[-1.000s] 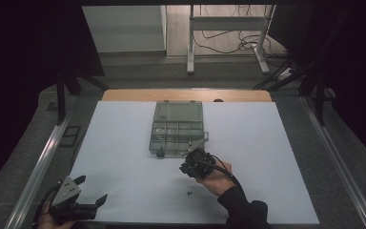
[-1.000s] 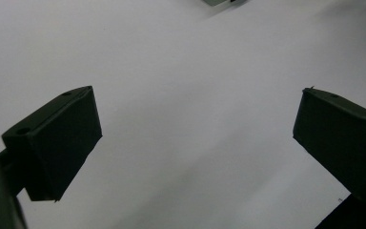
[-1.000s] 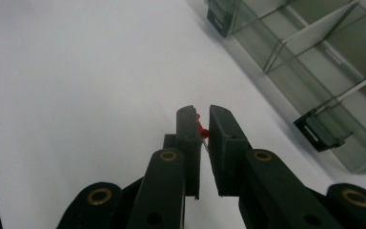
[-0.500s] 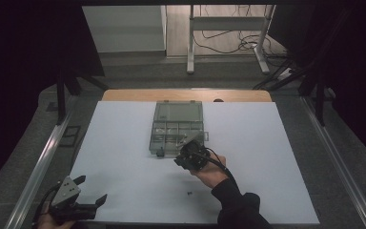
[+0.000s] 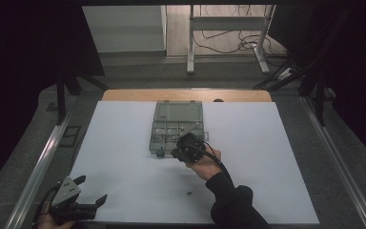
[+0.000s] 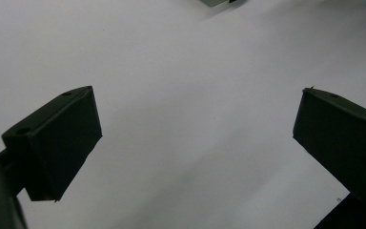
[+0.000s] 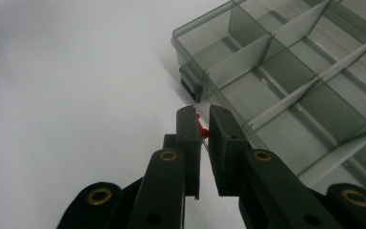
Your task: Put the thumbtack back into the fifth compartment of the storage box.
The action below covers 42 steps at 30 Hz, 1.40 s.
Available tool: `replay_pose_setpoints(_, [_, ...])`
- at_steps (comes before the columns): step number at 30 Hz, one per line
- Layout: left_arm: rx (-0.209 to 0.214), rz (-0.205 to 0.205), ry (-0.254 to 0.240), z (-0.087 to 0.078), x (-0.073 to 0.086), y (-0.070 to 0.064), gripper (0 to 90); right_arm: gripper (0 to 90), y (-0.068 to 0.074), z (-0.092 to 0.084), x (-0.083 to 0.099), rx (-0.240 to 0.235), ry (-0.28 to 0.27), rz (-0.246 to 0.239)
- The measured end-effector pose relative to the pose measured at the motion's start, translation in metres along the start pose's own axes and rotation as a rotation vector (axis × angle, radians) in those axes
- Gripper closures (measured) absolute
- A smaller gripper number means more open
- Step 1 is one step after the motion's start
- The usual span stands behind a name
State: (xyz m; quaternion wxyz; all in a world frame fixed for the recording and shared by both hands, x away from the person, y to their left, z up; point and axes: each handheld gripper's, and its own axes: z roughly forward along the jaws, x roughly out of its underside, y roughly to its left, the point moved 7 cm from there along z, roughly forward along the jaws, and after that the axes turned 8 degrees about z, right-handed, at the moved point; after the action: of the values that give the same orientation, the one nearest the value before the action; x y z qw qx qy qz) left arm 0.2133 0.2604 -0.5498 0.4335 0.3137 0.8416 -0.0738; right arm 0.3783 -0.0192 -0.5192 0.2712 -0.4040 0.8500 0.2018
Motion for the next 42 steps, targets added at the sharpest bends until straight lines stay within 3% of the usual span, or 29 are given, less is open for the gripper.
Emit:
replay_pose_setpoints(32, [0.004, 0.018, 0.001, 0.0, 0.0, -0.001, 2.7, 82.9, 0.0, 0.042, -0.047, 0.024, -0.034, -0.01])
replay_pose_setpoints(42, [0.006, 0.021, -0.002, 0.0, 0.0, -0.002, 2.7, 81.8, -0.002, 0.059, -0.051, 0.044, -0.007, -0.016])
